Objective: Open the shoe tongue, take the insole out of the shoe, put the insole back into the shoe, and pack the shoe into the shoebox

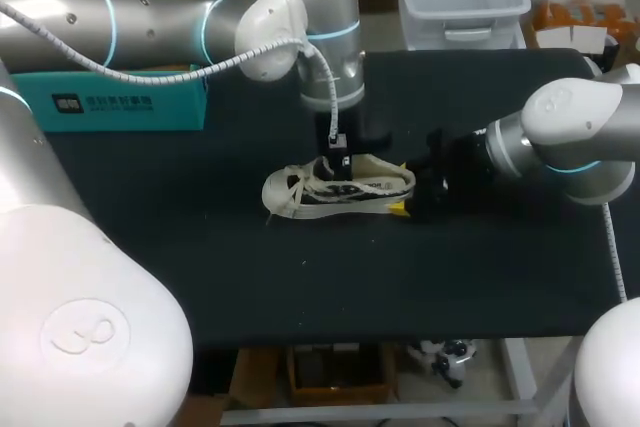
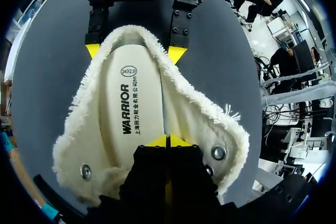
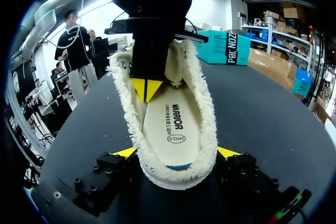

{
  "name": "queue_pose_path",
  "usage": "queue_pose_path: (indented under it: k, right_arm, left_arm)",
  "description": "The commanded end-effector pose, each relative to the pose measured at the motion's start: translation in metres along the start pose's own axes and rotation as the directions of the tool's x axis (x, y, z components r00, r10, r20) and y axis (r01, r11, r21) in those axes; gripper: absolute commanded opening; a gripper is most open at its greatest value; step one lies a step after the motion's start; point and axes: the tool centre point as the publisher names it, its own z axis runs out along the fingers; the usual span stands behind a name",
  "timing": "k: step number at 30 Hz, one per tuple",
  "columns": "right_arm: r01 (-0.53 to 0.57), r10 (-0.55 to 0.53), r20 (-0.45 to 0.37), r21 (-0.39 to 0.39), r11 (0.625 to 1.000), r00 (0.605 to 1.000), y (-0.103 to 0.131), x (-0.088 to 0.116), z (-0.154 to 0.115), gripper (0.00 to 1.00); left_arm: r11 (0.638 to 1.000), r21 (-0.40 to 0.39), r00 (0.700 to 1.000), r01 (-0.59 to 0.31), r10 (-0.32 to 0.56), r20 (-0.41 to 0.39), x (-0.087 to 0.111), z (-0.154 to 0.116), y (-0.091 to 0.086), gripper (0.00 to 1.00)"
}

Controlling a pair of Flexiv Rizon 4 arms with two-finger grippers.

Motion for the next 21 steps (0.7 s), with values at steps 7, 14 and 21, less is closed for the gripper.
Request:
queue_pose_path:
  k: [7, 14, 21]
  right_arm:
    - [-0.001, 0.001, -0.001, -0.002, 1.0, 1.0, -0.003, -0.001, 0.001, 0.0]
    - [-0.001, 0.001, -0.001, -0.002, 1.0, 1.0, -0.003, -0.001, 0.001, 0.0]
    - [-0.001, 0.001, -0.001, -0.002, 1.0, 1.0, -0.003, -0.001, 0.001, 0.0]
  left_arm:
    - [1.0, -0.012, 0.999, -0.001, 0.001, 0.036, 0.009, 0.005, 0.004, 0.0]
    - [1.0, -0.013, 0.997, 0.022, -0.021, 0.071, 0.011, 0.014, 0.006, 0.05]
    - [0.999, 0.002, 0.992, 0.045, -0.045, 0.117, 0.01, 0.014, 0.009, 0.22]
